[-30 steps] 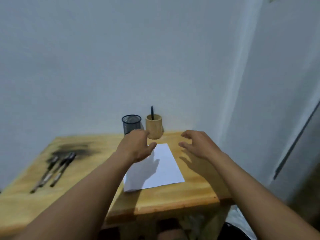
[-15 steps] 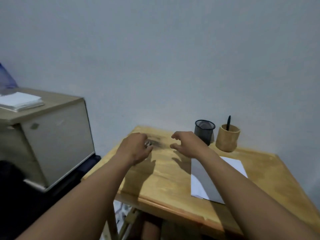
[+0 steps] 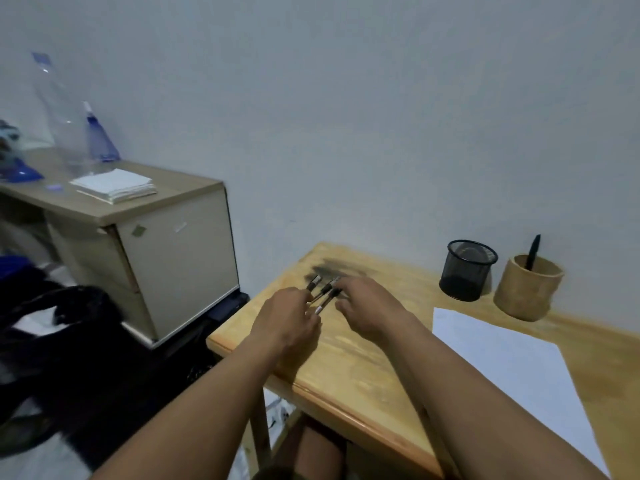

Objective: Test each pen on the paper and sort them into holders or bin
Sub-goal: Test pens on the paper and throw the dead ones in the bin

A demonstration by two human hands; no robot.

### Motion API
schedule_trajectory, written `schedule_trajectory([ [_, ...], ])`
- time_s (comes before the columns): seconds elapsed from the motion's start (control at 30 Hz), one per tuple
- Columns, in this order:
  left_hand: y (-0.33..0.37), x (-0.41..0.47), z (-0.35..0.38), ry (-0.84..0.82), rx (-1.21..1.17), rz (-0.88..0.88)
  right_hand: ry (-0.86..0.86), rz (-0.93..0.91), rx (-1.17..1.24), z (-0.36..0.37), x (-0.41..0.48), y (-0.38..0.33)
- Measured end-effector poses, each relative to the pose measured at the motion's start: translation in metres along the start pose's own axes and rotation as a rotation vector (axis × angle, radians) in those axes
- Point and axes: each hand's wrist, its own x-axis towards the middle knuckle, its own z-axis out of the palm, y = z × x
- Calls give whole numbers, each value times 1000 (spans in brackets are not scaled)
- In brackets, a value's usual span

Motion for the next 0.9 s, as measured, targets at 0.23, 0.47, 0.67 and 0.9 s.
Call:
schedule_trajectory([
  [0.23, -5, -8, 11, 135, 119, 21, 3, -93, -32, 13, 10, 1],
  [0.47, 4, -9, 18, 123, 151, 46, 2, -106, -25, 7, 5, 11],
  [0.67, 14, 1, 18, 141, -57, 73, 86, -74, -33, -9, -23, 24],
  [0.9, 61, 32, -9, 262, -348, 89, 176, 78, 69, -45, -38, 40],
])
